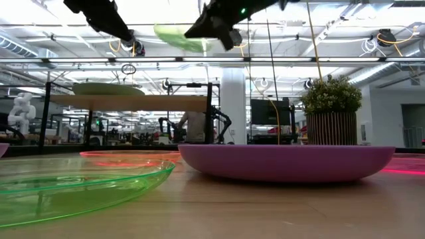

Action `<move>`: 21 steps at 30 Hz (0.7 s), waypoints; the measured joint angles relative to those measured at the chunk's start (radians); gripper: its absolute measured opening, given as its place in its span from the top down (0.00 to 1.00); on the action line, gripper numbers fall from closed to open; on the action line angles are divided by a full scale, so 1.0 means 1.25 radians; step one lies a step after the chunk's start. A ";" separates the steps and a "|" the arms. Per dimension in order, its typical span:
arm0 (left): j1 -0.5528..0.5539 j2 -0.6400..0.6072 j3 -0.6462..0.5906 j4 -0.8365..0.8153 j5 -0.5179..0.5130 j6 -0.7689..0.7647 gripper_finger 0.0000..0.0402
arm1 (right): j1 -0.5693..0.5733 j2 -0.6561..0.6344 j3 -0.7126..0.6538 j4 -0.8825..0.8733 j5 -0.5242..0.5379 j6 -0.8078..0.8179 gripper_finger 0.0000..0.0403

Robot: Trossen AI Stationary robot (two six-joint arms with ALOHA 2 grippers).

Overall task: Place and stack plates onto a shelf
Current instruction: Put the right transparent green plate on the shelf

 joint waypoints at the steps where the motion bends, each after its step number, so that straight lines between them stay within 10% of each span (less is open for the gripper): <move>1: -0.005 0.000 0.000 0.000 0.000 -0.008 0.54 | -0.007 0.010 0.000 0.014 -0.015 -0.004 1.00; 21: -0.075 0.000 0.000 0.000 -0.015 -0.084 0.54 | -0.094 0.142 0.000 0.098 -0.105 -0.003 1.00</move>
